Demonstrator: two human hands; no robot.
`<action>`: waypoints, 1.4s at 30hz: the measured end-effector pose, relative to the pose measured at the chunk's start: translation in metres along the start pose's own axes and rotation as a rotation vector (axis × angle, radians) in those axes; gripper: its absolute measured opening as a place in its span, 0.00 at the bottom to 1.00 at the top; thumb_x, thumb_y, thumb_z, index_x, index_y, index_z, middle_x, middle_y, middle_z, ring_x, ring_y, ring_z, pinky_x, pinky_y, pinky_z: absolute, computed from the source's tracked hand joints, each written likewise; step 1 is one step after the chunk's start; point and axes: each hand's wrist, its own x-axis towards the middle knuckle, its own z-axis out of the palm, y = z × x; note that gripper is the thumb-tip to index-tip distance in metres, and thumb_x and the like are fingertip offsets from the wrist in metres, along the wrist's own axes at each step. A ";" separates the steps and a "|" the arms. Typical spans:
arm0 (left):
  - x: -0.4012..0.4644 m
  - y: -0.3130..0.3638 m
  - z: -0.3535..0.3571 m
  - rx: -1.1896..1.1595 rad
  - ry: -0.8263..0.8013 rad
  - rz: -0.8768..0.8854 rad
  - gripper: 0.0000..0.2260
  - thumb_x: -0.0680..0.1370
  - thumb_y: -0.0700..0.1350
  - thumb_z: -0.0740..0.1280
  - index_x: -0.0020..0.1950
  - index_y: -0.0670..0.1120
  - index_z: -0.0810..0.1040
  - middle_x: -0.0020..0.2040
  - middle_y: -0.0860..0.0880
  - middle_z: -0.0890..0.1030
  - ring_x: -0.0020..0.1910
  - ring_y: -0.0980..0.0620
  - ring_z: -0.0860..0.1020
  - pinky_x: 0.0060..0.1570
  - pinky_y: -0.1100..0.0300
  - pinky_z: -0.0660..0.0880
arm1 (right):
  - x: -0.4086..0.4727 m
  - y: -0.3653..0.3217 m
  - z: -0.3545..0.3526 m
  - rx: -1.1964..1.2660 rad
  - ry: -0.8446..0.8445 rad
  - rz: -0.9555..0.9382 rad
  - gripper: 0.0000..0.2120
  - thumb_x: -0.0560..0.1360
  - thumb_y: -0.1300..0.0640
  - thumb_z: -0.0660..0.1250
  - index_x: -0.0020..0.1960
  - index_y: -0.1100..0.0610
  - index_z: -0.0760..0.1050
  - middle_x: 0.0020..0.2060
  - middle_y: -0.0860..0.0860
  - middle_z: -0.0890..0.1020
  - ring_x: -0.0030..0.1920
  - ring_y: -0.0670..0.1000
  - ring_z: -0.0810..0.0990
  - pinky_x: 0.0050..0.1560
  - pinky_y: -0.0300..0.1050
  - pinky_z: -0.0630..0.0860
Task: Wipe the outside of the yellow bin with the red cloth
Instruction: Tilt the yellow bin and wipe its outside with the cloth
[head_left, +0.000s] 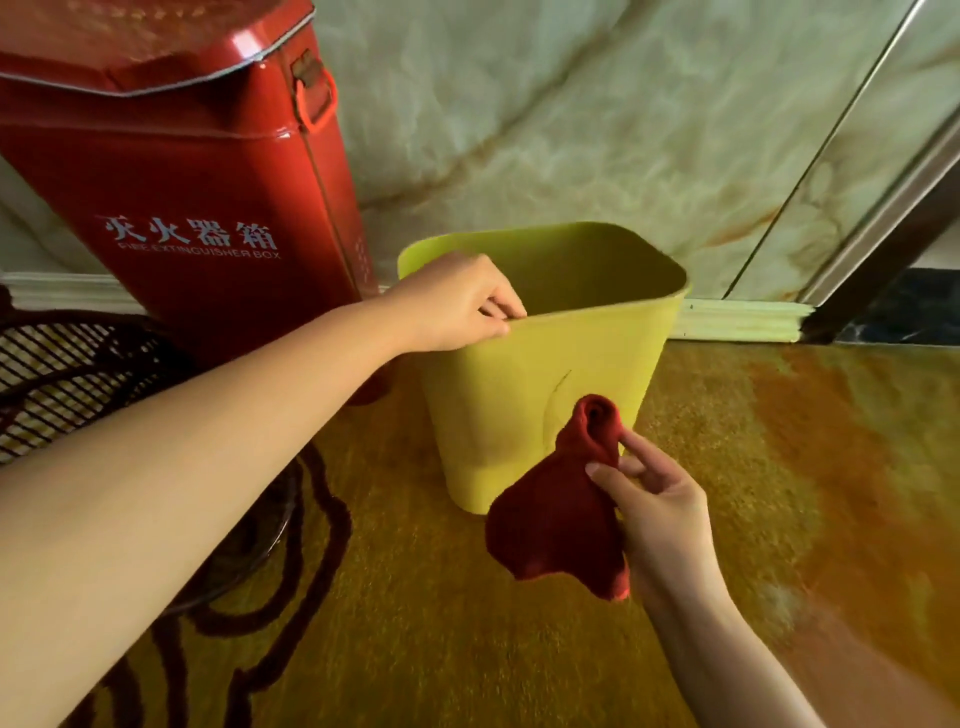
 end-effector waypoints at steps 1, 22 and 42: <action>0.005 0.002 -0.003 -0.049 0.004 -0.024 0.12 0.71 0.37 0.67 0.54 0.43 0.80 0.51 0.44 0.84 0.45 0.59 0.78 0.38 0.77 0.71 | 0.002 -0.009 -0.003 -0.008 0.039 -0.046 0.20 0.69 0.68 0.70 0.51 0.44 0.80 0.34 0.46 0.81 0.32 0.46 0.83 0.31 0.41 0.80; 0.015 -0.068 -0.043 -0.257 -0.416 -0.230 0.33 0.72 0.32 0.64 0.66 0.62 0.56 0.38 0.43 0.85 0.36 0.50 0.76 0.37 0.59 0.69 | 0.121 0.011 0.077 -1.116 -0.029 -0.893 0.34 0.68 0.27 0.54 0.72 0.35 0.54 0.77 0.55 0.46 0.76 0.61 0.39 0.66 0.74 0.36; 0.037 -0.055 -0.046 -0.125 -0.487 -0.146 0.34 0.72 0.34 0.65 0.64 0.66 0.57 0.22 0.52 0.67 0.26 0.50 0.60 0.27 0.57 0.55 | 0.101 0.069 0.076 -1.090 -0.079 -0.957 0.26 0.78 0.38 0.44 0.75 0.39 0.44 0.77 0.48 0.43 0.77 0.58 0.41 0.69 0.71 0.40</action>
